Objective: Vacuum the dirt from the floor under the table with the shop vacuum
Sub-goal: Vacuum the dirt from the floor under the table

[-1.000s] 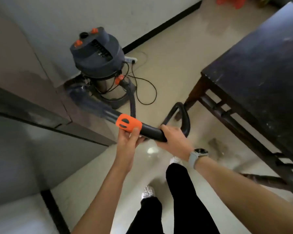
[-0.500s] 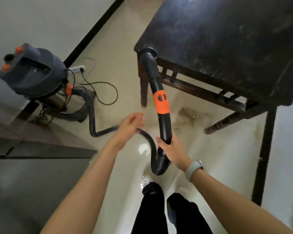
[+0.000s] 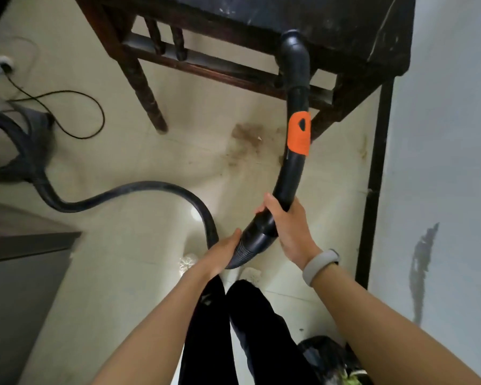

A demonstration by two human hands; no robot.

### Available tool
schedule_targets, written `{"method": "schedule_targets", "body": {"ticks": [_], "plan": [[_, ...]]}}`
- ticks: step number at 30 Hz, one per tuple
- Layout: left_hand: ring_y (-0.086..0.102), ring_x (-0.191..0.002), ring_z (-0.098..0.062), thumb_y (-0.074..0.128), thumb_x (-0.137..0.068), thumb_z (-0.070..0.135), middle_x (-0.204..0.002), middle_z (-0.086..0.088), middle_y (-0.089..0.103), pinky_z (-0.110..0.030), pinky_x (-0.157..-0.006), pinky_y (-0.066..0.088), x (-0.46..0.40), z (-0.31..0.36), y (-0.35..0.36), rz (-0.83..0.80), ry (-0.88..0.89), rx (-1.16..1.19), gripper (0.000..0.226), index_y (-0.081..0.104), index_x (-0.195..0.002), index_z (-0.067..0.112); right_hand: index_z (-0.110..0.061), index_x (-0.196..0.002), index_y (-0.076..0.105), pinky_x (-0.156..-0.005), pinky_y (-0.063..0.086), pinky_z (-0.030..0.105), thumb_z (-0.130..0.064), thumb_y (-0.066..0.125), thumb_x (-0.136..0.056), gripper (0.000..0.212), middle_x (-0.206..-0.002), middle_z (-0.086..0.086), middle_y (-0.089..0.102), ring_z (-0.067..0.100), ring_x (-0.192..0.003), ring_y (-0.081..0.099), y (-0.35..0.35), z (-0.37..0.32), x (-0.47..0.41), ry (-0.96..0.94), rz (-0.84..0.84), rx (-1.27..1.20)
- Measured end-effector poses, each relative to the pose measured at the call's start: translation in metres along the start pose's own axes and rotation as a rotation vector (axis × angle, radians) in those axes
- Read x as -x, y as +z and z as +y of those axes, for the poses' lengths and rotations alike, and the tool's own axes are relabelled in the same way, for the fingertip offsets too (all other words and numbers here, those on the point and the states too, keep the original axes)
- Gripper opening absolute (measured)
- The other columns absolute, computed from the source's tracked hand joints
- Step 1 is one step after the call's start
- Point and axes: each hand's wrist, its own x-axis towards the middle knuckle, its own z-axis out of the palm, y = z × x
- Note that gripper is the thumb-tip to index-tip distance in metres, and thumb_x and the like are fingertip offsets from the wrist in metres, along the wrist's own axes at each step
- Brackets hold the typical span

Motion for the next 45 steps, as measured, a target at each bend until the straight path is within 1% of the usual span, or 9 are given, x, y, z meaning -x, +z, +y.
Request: {"method": "schedule_targets", "body": {"ticks": [4,8,14,21,25,28,32,36,45], "plan": [[0.053,-0.113,-0.027,0.013,-0.100,0.053,-0.122,-0.012,0.058,-0.027,-0.084,0.033,0.002,-0.007,0.009,0.003,-0.005,-0.355,0.063,0.057,-0.124,0.016,-0.009,-0.086,0.052,-0.071,0.054,0.038,-0.020,0.059,-0.091,0.014,-0.053,0.001,0.062,0.021,-0.061,0.064,-0.019,0.040,-0.021,0.229,0.193,-0.299],[0.060,-0.091,-0.026,0.012,-0.095,0.062,-0.087,-0.010,0.064,-0.033,-0.084,0.041,0.016,-0.030,-0.010,0.043,-0.036,-0.529,0.073,0.063,-0.102,0.011,-0.007,-0.093,0.050,-0.060,0.054,0.033,-0.014,0.060,-0.090,0.012,-0.056,0.004,0.061,0.019,-0.055,0.065,-0.011,0.073,-0.030,0.534,0.240,-0.517],[0.068,-0.065,-0.023,0.013,-0.097,0.058,-0.051,-0.006,0.060,-0.033,-0.088,0.044,0.039,-0.085,-0.065,0.105,-0.174,-0.519,0.068,0.050,-0.059,0.015,-0.006,-0.098,0.049,-0.074,0.053,0.041,-0.012,0.059,-0.091,0.013,-0.077,0.010,0.055,0.024,-0.070,0.061,0.061,0.101,-0.035,0.788,0.026,-0.627],[0.067,-0.086,-0.031,0.026,-0.102,0.039,-0.082,-0.016,0.069,-0.035,-0.087,0.046,0.024,-0.135,-0.111,0.204,-0.195,-0.303,0.048,0.051,-0.073,0.011,-0.006,-0.099,0.046,-0.084,0.053,0.041,-0.020,0.060,-0.093,0.021,-0.075,0.011,0.052,0.024,-0.065,0.057,0.127,0.100,-0.085,0.726,0.018,-0.534],[0.058,-0.111,-0.029,0.018,-0.100,0.050,-0.119,-0.018,0.063,-0.031,-0.096,0.040,-0.031,-0.138,-0.131,0.178,-0.233,-0.156,0.057,0.059,-0.118,0.014,-0.007,-0.098,0.046,-0.066,0.053,0.036,-0.021,0.055,-0.095,0.017,-0.073,0.008,0.049,0.021,-0.059,0.053,0.158,0.106,-0.125,0.637,0.031,-0.495],[0.064,-0.098,-0.031,0.024,-0.100,0.045,-0.105,-0.021,0.067,-0.039,-0.097,0.046,-0.062,-0.140,-0.151,0.088,-0.155,-0.009,0.053,0.047,-0.128,0.006,-0.008,-0.090,0.047,-0.061,0.051,0.035,-0.021,0.054,-0.095,0.016,-0.065,0.006,0.048,0.019,-0.050,0.053,0.188,0.109,-0.153,0.564,0.021,-0.488],[0.060,-0.098,-0.024,0.027,-0.098,0.052,-0.097,-0.010,0.066,-0.037,-0.095,0.042,-0.102,-0.143,-0.199,0.228,-0.040,0.243,0.054,0.060,-0.102,0.009,-0.008,-0.100,0.048,-0.062,0.051,0.036,-0.024,0.057,-0.094,0.020,-0.059,0.005,0.051,0.018,-0.046,0.055,0.234,0.121,-0.193,0.547,0.024,-0.568],[0.058,-0.084,-0.009,0.045,-0.096,0.044,-0.092,0.004,0.061,-0.020,-0.074,0.044,-0.142,-0.136,-0.238,0.260,0.123,0.078,0.019,0.054,-0.094,0.028,-0.007,-0.091,0.048,-0.063,0.052,0.036,-0.023,0.056,-0.094,0.018,-0.061,0.006,0.048,0.019,-0.048,0.052,0.282,0.152,-0.216,0.554,-0.058,-0.567],[0.061,-0.064,-0.011,0.057,-0.089,0.044,-0.077,0.002,0.061,-0.024,-0.057,0.049,-0.244,-0.175,-0.242,0.411,0.104,-0.142,0.029,0.046,-0.102,0.020,-0.004,-0.094,0.051,-0.061,0.053,0.033,-0.020,0.060,-0.090,0.019,-0.064,0.008,0.054,0.020,-0.055,0.056,0.337,0.225,-0.308,0.563,-0.248,-0.321]]}}
